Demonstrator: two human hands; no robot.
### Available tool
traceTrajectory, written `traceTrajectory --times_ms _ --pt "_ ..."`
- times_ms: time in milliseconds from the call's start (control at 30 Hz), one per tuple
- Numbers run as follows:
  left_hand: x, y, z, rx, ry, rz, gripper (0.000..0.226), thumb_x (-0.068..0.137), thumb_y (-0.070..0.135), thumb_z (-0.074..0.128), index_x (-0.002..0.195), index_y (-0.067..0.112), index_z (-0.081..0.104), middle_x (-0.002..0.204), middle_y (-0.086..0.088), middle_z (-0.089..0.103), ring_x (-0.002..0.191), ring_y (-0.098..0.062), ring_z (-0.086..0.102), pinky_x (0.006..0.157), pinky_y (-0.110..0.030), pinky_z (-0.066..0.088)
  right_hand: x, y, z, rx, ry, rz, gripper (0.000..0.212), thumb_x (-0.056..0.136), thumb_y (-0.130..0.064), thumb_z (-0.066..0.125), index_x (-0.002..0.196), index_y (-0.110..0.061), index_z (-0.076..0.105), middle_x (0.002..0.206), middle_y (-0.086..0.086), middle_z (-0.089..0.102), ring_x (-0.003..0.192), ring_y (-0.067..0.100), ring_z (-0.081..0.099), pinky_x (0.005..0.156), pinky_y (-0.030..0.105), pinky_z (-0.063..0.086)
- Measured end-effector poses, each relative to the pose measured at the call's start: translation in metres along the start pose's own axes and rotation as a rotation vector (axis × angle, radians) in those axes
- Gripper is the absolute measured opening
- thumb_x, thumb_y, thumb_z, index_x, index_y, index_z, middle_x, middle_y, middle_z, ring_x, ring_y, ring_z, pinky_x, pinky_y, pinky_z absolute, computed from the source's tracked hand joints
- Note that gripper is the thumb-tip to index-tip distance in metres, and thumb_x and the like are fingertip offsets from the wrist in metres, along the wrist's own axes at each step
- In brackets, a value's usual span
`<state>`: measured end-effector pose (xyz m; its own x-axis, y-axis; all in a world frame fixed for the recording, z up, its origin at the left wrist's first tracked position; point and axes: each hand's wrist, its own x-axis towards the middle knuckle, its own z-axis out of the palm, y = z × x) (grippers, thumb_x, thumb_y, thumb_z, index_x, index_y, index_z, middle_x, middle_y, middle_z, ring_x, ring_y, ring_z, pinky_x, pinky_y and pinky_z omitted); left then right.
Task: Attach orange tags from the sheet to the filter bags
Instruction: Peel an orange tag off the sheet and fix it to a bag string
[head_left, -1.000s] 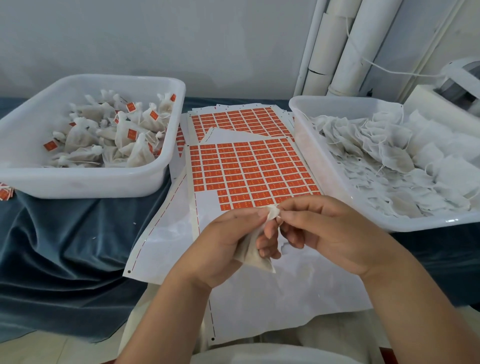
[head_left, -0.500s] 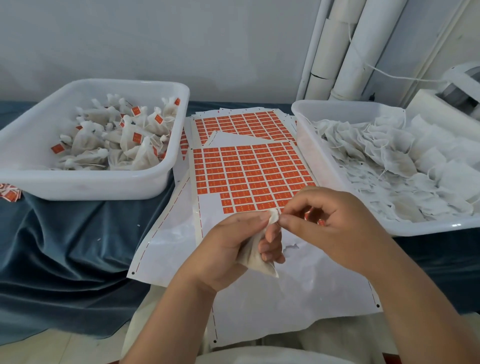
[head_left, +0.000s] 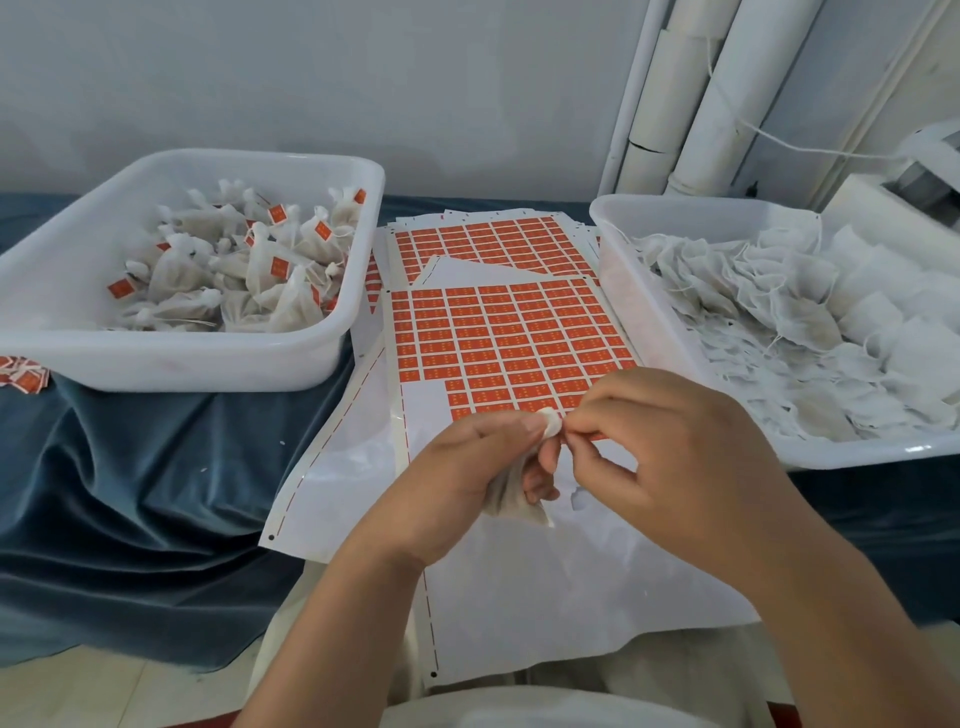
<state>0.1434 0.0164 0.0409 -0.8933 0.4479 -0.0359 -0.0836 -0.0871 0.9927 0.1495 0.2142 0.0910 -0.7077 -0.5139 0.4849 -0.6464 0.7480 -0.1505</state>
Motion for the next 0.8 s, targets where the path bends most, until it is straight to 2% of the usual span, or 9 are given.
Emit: traceTrajectory --times_ms 133,267,333,400,500,567,667,733,800 --pt "0.001 0.004 0.005 0.172 0.092 0.026 0.041 0.104 0.052 0.046 0.078 0.034 0.072 0.081 -0.001 0.067 0.080 -0.010 0.063 0.083 -0.027 0.053 0.001 -0.005 -0.003 -0.003 -0.044 0.162 0.027 0.094 -0.036 0.053 0.080 -0.025 0.074 0.078 -0.012 0.064 0.070 0.009 0.059 0.062 0.012 0.032" --pt "0.003 0.004 0.013 0.222 0.253 0.136 0.035 0.108 0.037 0.051 0.085 0.030 0.077 0.079 0.008 0.073 0.074 -0.007 0.070 0.070 -0.013 0.053 0.000 -0.005 -0.007 0.016 -0.121 0.288 0.014 0.089 -0.035 0.060 0.080 -0.034 0.071 0.078 -0.017 0.062 0.070 0.006 0.057 0.058 0.016 0.038" --pt "0.005 0.002 0.018 0.223 0.300 0.156 0.029 0.106 0.036 0.054 0.089 0.026 0.076 0.084 0.011 0.076 0.074 -0.011 0.074 0.069 -0.015 0.056 0.000 -0.002 -0.010 0.128 -0.150 0.340 0.014 0.088 -0.037 0.060 0.081 -0.035 0.072 0.080 -0.018 0.065 0.078 0.005 0.062 0.062 0.018 0.045" --pt "0.007 0.001 0.023 0.212 0.328 0.142 0.026 0.105 0.038 0.055 0.092 0.024 0.072 0.086 0.013 0.076 0.074 -0.012 0.076 0.069 -0.014 0.057 0.000 0.002 -0.012 0.276 -0.159 0.381 0.013 0.087 -0.038 0.062 0.079 -0.037 0.072 0.083 -0.019 0.068 0.084 0.004 0.064 0.062 0.015 0.046" --pt "0.007 0.000 0.030 0.180 0.344 0.132 0.017 0.107 0.034 0.053 0.096 0.023 0.061 0.080 0.009 0.075 0.070 -0.011 0.074 0.065 -0.011 0.054 0.001 0.007 -0.013 0.478 -0.182 0.399 0.016 0.093 -0.029 0.069 0.080 -0.035 0.075 0.084 -0.018 0.072 0.082 0.004 0.067 0.068 0.012 0.048" --pt "0.005 0.001 0.031 0.123 0.319 0.135 0.005 0.108 0.031 0.051 0.109 0.029 0.056 0.079 0.005 0.074 0.071 -0.012 0.073 0.068 -0.014 0.056 0.001 0.009 -0.012 0.592 -0.210 0.405 0.021 0.096 -0.020 0.071 0.083 -0.035 0.077 0.082 -0.014 0.074 0.077 0.005 0.068 0.067 0.012 0.049" --pt "0.002 0.006 0.025 0.158 0.260 0.176 0.022 0.107 0.038 0.051 0.126 0.042 0.062 0.087 0.011 0.071 0.084 -0.012 0.071 0.074 -0.018 0.058 0.001 0.011 -0.007 0.741 -0.215 0.462 0.012 0.094 -0.032 0.072 0.086 -0.037 0.079 0.079 -0.012 0.073 0.069 0.002 0.064 0.066 0.013 0.050" --pt "0.000 0.008 0.024 0.174 0.231 0.210 0.024 0.099 0.045 0.060 0.119 0.038 0.072 0.095 0.015 0.072 0.089 -0.011 0.070 0.073 -0.018 0.057 0.002 0.011 -0.004 0.835 -0.207 0.519 0.007 0.090 -0.040 0.073 0.087 -0.038 0.079 0.084 -0.015 0.075 0.068 0.000 0.063 0.063 0.012 0.050" --pt "0.001 0.009 0.025 0.152 0.299 0.203 0.015 0.096 0.045 0.064 0.102 0.037 0.076 0.089 0.014 0.072 0.086 -0.010 0.070 0.069 -0.017 0.057 0.001 0.013 -0.001 0.837 -0.203 0.525 0.010 0.094 -0.033 0.072 0.088 -0.037 0.079 0.088 -0.017 0.075 0.071 0.000 0.065 0.065 0.011 0.050"
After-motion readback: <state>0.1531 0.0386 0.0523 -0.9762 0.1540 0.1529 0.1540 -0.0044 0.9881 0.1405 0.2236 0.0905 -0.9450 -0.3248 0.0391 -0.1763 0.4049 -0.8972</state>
